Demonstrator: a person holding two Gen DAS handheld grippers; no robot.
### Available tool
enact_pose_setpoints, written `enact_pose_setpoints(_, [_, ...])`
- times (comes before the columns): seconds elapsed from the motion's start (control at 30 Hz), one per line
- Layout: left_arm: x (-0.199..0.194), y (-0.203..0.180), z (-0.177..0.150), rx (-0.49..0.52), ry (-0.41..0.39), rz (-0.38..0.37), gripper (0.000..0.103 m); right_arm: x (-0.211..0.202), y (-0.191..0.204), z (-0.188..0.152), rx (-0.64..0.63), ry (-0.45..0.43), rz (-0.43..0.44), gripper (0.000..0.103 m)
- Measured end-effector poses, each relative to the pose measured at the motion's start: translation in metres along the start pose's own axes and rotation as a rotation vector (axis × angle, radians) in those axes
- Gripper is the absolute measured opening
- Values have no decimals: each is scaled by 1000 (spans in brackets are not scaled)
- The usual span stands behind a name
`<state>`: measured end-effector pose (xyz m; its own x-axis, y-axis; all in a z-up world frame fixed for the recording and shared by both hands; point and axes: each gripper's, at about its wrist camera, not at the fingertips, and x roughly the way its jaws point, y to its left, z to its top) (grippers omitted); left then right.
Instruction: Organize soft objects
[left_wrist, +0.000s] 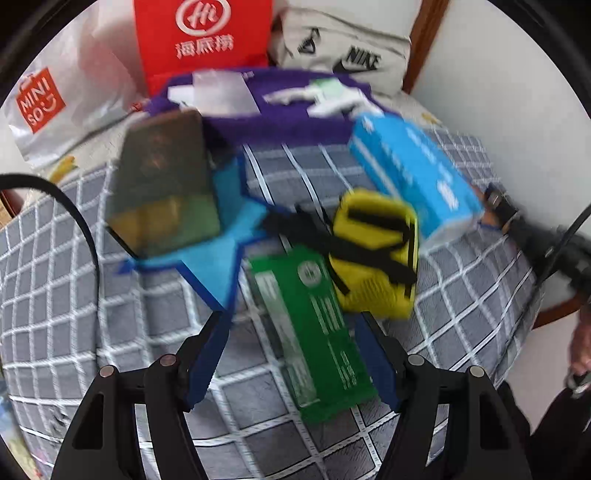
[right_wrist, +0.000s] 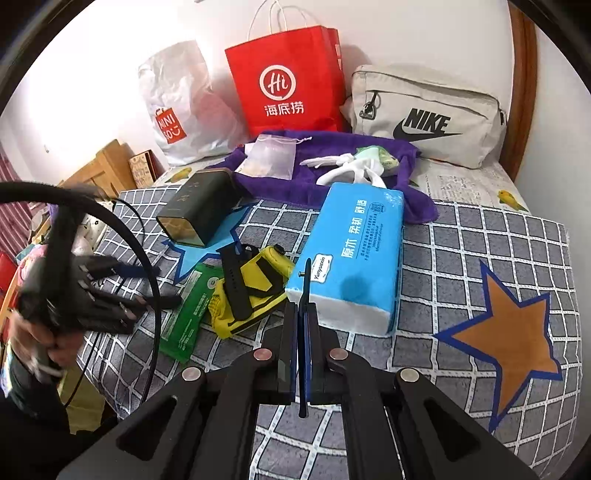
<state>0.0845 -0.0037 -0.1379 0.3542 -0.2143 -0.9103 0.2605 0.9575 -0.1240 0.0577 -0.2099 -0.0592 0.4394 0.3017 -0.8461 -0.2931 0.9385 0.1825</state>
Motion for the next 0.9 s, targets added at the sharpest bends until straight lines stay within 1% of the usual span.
enact_pose_setpoints(0.07, [12, -6, -9, 10, 2, 32, 69, -3, 0, -5, -4, 1, 0, 3])
enact_pose_setpoints(0.13, [21, -10, -13, 3, 19, 43, 70, -4, -2, -7, 0, 1, 1, 3])
enact_pose_setpoints(0.17, [24, -11, -15, -5, 22, 37, 75, -4, -2, -9, 1, 1, 4, 3])
enact_pose_setpoints(0.23, [29, -15, -16, -24, 18, 36, 81, -4, -3, -11, 2, 1, 6, 3])
enact_pose_setpoints(0.27, [31, -17, -16, -25, 10, 44, 81, -4, -3, -11, 2, 1, 8, 3])
enact_pose_setpoints(0.33, [34, -25, -17, -6, -5, 87, 81, -3, -4, -13, 5, 3, 10, 3])
enact_pose_setpoints(0.37, [36, -29, -18, 9, -11, 111, 78, -3, -4, -13, 6, 3, 11, 3])
enact_pose_setpoints(0.4, [37, -31, -20, 22, -21, 127, 71, -2, -5, -13, 7, 3, 13, 3])
enact_pose_setpoints(0.43, [36, -33, -22, 31, -35, 132, 50, -2, -6, -14, 9, 2, 14, 3])
enact_pose_setpoints(0.47, [34, -30, -24, 26, -52, 132, 41, -2, -6, -14, 11, 2, 15, 3])
enact_pose_setpoints(0.53, [27, -23, -26, 16, -72, 131, 41, -2, -6, -15, 12, 2, 19, 3])
enact_pose_setpoints(0.63, [22, -6, -25, -33, -65, 78, 44, 1, -7, -15, 14, 4, 24, 3])
enact_pose_setpoints(0.67, [22, -2, -25, -52, -66, 67, 48, 2, -7, -15, 16, 4, 28, 3])
enact_pose_setpoints(0.73, [25, -3, -24, -53, -71, 62, 50, 6, -5, -16, 13, 10, 35, 3])
enact_pose_setpoints(0.77, [27, -4, -23, -44, -72, 63, 49, 8, -4, -16, 11, 16, 37, 3])
enact_pose_setpoints(0.8, [29, -6, -21, -38, -77, 70, 46, 11, -4, -16, 10, 23, 39, 3])
enact_pose_setpoints(0.83, [31, -8, -20, -31, -85, 82, 40, 12, -3, -16, 9, 26, 41, 3])
enact_pose_setpoints(0.9, [32, -8, -18, -15, -91, 103, 36, 12, -3, -15, 8, 25, 44, 3])
